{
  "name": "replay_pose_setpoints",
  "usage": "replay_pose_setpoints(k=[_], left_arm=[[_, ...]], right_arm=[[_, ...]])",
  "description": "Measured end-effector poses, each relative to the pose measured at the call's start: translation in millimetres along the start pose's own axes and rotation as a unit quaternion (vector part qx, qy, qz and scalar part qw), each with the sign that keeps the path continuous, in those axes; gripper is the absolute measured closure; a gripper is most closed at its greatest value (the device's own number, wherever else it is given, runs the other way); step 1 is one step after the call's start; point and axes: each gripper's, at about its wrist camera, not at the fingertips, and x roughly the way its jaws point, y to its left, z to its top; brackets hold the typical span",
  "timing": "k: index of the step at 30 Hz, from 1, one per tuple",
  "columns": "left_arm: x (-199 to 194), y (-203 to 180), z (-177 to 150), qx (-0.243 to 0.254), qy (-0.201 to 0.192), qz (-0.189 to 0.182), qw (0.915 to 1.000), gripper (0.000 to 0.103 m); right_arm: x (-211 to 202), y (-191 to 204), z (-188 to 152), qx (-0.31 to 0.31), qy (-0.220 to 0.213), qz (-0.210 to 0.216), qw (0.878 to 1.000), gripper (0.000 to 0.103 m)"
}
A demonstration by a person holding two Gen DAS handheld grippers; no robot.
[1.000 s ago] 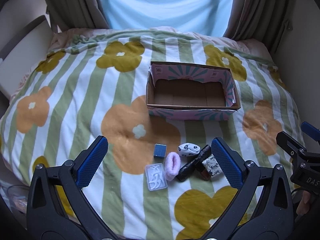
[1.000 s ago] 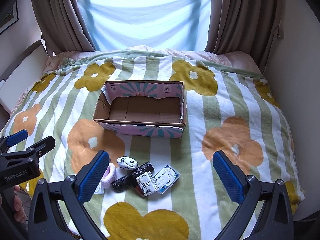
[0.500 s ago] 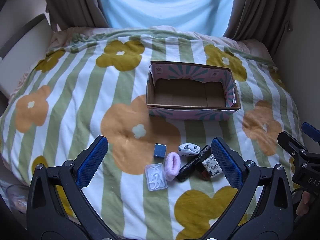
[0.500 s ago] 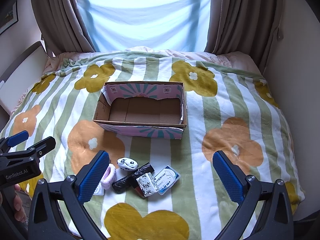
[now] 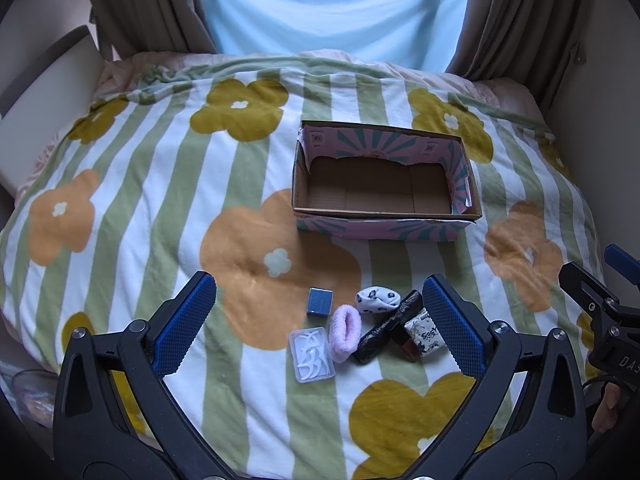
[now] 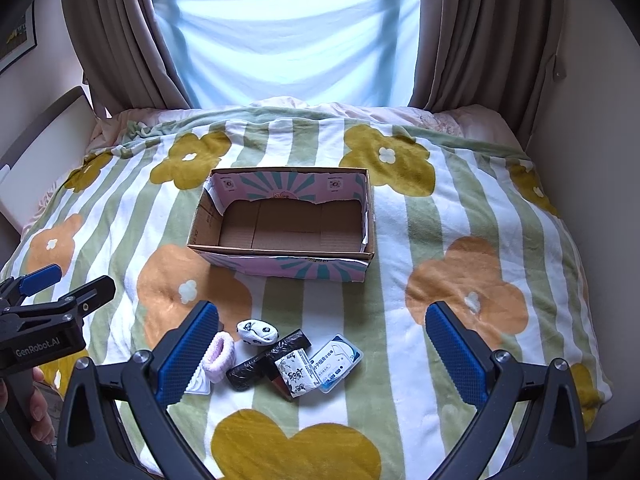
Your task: Organize objects
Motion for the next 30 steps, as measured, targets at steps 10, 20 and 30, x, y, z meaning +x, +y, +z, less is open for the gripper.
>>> replay_pose_setpoints(k=[10, 20, 30], left_arm=[[6, -2, 0, -0.007, 0.004, -0.009, 0.9999, 0.001], [14, 21, -11, -0.042, 0.023, -0.007, 0.9988, 0.001], [53, 44, -59, -0.091, 0.079, -0.001, 0.9927, 0.001]], right_arm=[[-1, 0, -1, -0.004, -0.004, 0.005, 1.000, 0.000], [-2, 6, -18, -0.027, -0.026, 0.022, 0.999, 0.000], [34, 10, -60, -0.076, -0.003, 0.043, 0.996, 0.000]])
